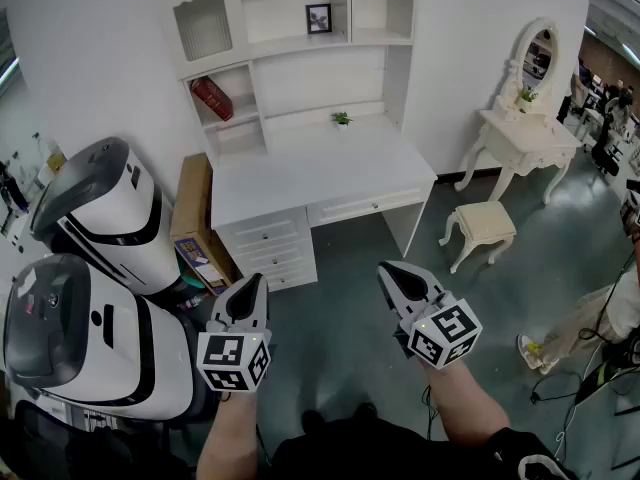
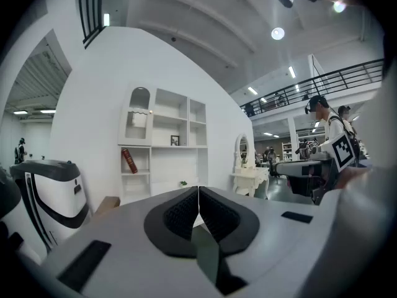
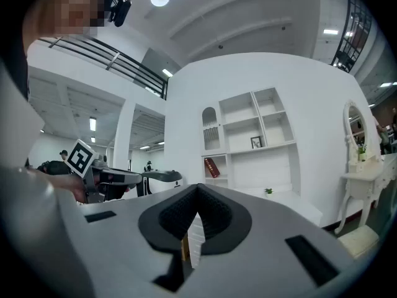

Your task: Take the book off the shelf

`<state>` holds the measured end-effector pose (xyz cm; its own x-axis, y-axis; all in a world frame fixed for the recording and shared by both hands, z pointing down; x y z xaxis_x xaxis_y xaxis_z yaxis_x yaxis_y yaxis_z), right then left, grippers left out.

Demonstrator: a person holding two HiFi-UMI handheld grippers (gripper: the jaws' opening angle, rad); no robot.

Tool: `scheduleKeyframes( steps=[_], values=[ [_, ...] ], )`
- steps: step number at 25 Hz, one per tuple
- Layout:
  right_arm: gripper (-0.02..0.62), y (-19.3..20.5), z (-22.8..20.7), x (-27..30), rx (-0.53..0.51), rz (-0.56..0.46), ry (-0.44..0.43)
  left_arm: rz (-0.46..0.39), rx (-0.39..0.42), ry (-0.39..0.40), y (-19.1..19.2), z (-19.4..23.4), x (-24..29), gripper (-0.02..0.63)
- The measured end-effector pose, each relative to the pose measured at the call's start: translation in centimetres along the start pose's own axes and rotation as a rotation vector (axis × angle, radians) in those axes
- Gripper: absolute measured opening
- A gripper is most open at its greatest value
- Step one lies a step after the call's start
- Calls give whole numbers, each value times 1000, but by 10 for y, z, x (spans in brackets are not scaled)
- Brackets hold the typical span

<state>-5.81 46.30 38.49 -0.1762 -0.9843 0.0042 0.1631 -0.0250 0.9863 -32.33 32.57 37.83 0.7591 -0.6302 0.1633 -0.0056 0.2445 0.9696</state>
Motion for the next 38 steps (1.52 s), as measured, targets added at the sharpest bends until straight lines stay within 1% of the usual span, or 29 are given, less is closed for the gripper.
scheduleKeyframes(
  steps=[4, 13, 15, 20, 23, 26, 29, 32, 35, 38],
  values=[
    [12, -1, -6, -2, -14, 4, 28, -2, -3, -1, -1, -2, 6, 11],
    [12, 5, -18, -20, -12, 8, 46, 24, 1, 18, 11, -19, 13, 11],
    [12, 5, -22, -27, -27, 2, 33, 25, -5, 22, 13, -26, 15, 11],
    [14, 2, -26, -52, -54, -68, -60, 34, -3, 36, 18, -53, 22, 11],
    [14, 8, -32, -66, -47, -75, -69, 43, 6, 42, 22, -71, 24, 11],
    [14, 18, -40, -73, -1, -71, -61, 58, 14, 48, 27, -83, 24, 11],
    [14, 27, -39, -71, 33, -52, -63, 76, 15, 43, 31, -81, 24, 11],
    [14, 34, -37, -62, 52, -16, -68, 87, 0, 33, 34, -72, 29, 11],
    [14, 42, -35, -45, 76, 15, -85, 100, -22, 27, 39, -57, 38, 11],
    [14, 47, -36, -22, 73, 44, -85, 101, -45, 34, 40, -35, 54, 11]
  ],
)
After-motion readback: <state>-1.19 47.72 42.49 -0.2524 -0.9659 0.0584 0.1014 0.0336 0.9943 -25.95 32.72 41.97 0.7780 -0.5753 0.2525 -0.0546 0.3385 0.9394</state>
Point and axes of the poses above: the fingertips, and each gripper's own axes: x forward along the fingers, z to its left, y out of its underside, the point moved 9 cm from there along -x, backward along the fingers, and after that the axes turned 13 degrees about -x, right-handed, at the moved point
